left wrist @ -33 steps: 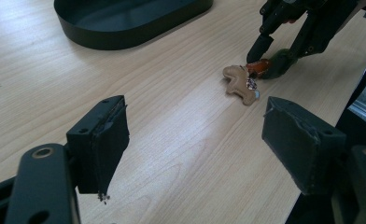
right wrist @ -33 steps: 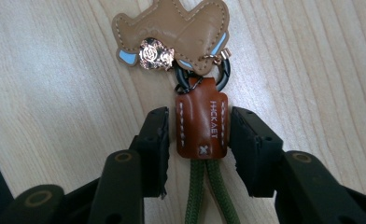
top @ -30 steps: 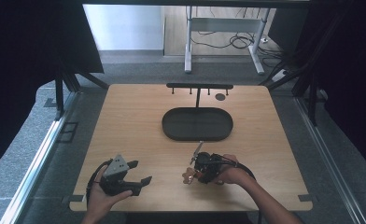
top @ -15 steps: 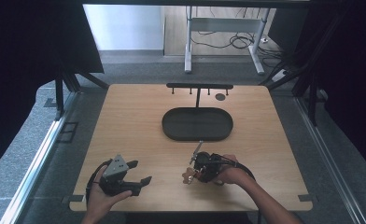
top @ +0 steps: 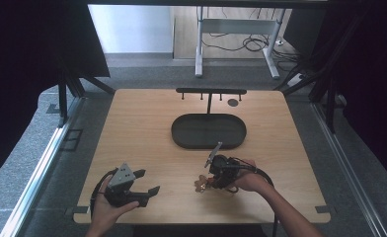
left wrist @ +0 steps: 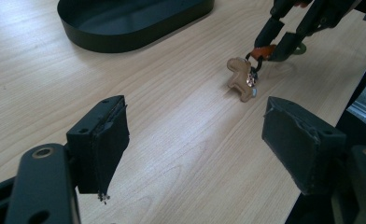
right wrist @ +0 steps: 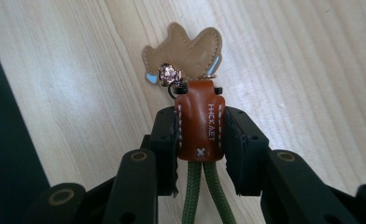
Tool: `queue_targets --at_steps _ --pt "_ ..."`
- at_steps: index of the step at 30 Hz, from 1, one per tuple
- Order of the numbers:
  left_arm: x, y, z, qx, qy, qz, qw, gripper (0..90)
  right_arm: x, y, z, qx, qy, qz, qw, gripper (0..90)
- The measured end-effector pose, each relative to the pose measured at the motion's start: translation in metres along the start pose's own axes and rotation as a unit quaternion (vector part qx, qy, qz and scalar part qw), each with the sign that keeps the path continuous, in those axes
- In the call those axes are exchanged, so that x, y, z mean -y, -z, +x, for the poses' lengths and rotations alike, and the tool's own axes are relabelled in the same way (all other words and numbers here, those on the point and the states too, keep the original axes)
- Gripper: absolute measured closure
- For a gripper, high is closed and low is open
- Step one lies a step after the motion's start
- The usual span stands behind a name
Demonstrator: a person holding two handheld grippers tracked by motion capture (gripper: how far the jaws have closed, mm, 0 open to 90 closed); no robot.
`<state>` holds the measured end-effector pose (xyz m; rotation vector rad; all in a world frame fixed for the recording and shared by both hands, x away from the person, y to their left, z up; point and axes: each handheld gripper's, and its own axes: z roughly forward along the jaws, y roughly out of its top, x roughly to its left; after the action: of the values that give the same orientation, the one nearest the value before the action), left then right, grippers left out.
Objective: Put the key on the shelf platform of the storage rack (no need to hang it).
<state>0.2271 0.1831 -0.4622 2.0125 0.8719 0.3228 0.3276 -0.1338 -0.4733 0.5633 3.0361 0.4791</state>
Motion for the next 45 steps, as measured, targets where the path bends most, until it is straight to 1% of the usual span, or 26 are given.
queue_targets --at_steps 1,7,12,18,21,24,25,29,30,31,32,34,35,38,39,41,45 --pt "0.000 0.000 0.000 0.000 0.000 0.000 1.0000 23.0 0.000 0.003 0.000 -0.001 -0.003 -0.002 1.0000 66.9" --pt "0.000 0.001 0.001 -0.001 0.001 -0.001 1.0000 23.0 -0.001 0.015 0.002 0.003 -0.003 -0.013 0.9999 66.8" --pt "0.000 0.002 0.001 -0.001 0.001 -0.001 1.0000 23.0 -0.003 0.026 0.002 0.007 0.003 -0.022 0.9997 66.8" --pt "0.000 0.002 0.001 -0.002 0.002 -0.003 1.0000 23.0 -0.005 0.038 -0.003 0.008 0.010 -0.036 0.9993 66.9" --pt "0.000 0.002 0.001 -0.002 0.002 -0.003 1.0000 23.0 -0.006 0.044 -0.005 0.010 0.005 -0.042 0.9991 66.9" --pt "0.000 0.002 0.001 -0.001 0.001 -0.002 1.0000 23.0 -0.007 0.050 -0.007 0.014 0.012 -0.046 0.9988 66.9" --pt "0.000 0.002 0.001 -0.001 0.001 -0.001 1.0000 23.0 -0.007 0.052 -0.007 0.016 0.010 -0.046 0.9988 66.9" --pt "0.000 0.002 0.001 -0.001 0.001 -0.001 1.0000 23.0 -0.009 0.060 -0.009 0.020 0.014 -0.052 0.9984 66.9" --pt "0.000 0.002 0.001 -0.001 0.001 -0.001 1.0000 22.9 -0.010 0.062 -0.009 0.021 0.009 -0.051 0.9984 66.8" --pt "0.000 0.002 0.001 -0.001 0.002 -0.002 1.0000 23.0 -0.011 0.063 -0.010 0.022 0.014 -0.054 0.9982 66.8" --pt "0.000 0.002 0.001 -0.001 0.002 -0.002 1.0000 23.0 -0.011 0.065 -0.010 0.024 0.012 -0.054 0.9982 66.9" --pt "0.000 0.002 0.001 -0.001 0.002 -0.002 1.0000 23.0 -0.012 0.068 -0.013 0.026 0.015 -0.059 0.9978 66.8" --pt "0.000 0.002 0.001 -0.001 0.002 -0.001 1.0000 23.0 -0.013 0.069 -0.014 0.027 0.011 -0.058 0.9979 66.8" --pt "0.000 0.002 0.001 0.000 0.001 -0.001 1.0000 23.0 -0.014 0.073 -0.018 0.030 0.013 -0.064 0.9975 66.9" --pt "-0.001 0.002 0.001 0.000 0.001 0.000 1.0000 22.9 -0.015 0.074 -0.018 0.030 0.008 -0.063 0.9975 66.8" --pt "0.000 0.002 0.001 0.000 0.002 -0.001 1.0000 23.0 -0.016 0.076 -0.021 0.032 0.011 -0.067 0.9972 66.8" --pt "0.000 0.002 0.002 0.000 0.002 -0.001 1.0000 23.0 -0.019 0.079 -0.027 0.034 0.008 -0.072 0.9968 66.8"
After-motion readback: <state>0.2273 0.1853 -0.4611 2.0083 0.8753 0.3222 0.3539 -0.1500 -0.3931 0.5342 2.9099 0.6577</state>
